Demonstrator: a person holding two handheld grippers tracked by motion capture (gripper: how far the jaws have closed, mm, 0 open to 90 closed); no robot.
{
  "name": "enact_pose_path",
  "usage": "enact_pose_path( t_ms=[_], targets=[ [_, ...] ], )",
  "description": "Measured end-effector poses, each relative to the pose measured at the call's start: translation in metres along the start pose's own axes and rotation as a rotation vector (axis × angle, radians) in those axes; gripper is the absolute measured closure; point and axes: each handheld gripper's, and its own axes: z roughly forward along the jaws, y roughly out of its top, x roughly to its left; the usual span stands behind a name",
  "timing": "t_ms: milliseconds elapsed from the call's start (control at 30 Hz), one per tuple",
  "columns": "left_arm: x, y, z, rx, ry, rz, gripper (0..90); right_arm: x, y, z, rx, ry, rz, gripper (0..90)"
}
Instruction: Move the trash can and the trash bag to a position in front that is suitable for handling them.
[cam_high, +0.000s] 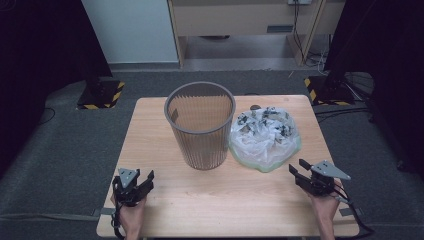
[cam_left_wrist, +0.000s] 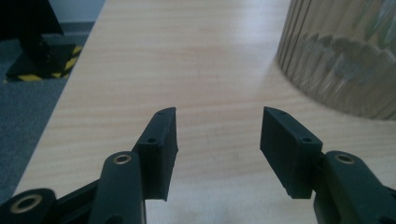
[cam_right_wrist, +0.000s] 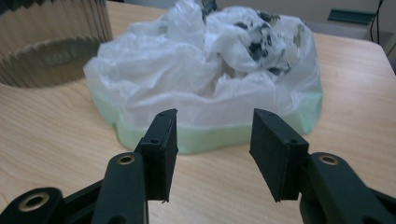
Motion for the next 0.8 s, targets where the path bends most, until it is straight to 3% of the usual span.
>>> enact_pose_path(
  t_ms=[267,533,667,800],
  targets=[
    [-0.005,0.03,0.007,-0.074,0.005,0.021,55.0,0.014,0.042,0.015,-0.112,0.056,-0.016,59.3],
    [-0.009,0.057,0.024,-0.102,-0.056,-0.044,61.9,0.033,0.076,0.043,-0.149,0.067,-0.051,70.3],
    [-0.013,0.071,0.034,-0.118,-0.077,-0.066,69.9,0.044,0.09,0.06,-0.159,0.091,-0.035,76.0],
    [-0.02,0.082,0.045,-0.151,-0.086,-0.034,74.8,0.055,0.102,0.081,-0.163,0.101,-0.035,77.8]
  ],
)
